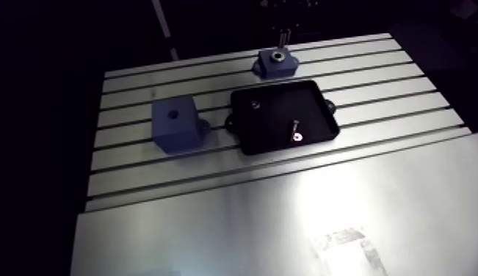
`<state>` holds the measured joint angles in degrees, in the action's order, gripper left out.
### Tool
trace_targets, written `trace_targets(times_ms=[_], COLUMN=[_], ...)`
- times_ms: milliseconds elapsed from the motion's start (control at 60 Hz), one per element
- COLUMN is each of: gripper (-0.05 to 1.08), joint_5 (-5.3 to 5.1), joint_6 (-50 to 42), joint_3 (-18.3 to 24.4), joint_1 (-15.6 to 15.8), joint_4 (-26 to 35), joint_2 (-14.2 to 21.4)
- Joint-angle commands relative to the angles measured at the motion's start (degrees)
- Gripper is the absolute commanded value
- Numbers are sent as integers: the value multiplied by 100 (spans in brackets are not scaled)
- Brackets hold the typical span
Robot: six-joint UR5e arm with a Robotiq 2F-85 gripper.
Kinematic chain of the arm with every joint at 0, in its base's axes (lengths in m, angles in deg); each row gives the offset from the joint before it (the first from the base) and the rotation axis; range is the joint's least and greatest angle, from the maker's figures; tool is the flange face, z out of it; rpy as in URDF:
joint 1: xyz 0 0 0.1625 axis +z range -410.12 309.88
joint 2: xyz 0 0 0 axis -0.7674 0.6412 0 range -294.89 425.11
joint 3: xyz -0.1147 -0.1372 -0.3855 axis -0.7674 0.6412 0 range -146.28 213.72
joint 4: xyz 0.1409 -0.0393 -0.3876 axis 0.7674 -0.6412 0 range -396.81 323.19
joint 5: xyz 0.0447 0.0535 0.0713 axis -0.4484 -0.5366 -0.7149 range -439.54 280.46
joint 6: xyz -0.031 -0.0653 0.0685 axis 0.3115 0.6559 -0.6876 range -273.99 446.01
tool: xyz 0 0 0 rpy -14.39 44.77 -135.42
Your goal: Pick up the bearing and press it into the housing until flush.
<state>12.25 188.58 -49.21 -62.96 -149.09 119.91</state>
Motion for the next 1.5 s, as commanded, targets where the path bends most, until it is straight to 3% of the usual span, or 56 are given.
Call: trace_targets(times_ms=[17,1500], gripper=[108,108], joint_5=[-6,-16], joint_6=[4,22], joint_3=[-61,-184], joint_1=[1,-17], joint_4=[-253,-325], joint_2=[-79,-185])
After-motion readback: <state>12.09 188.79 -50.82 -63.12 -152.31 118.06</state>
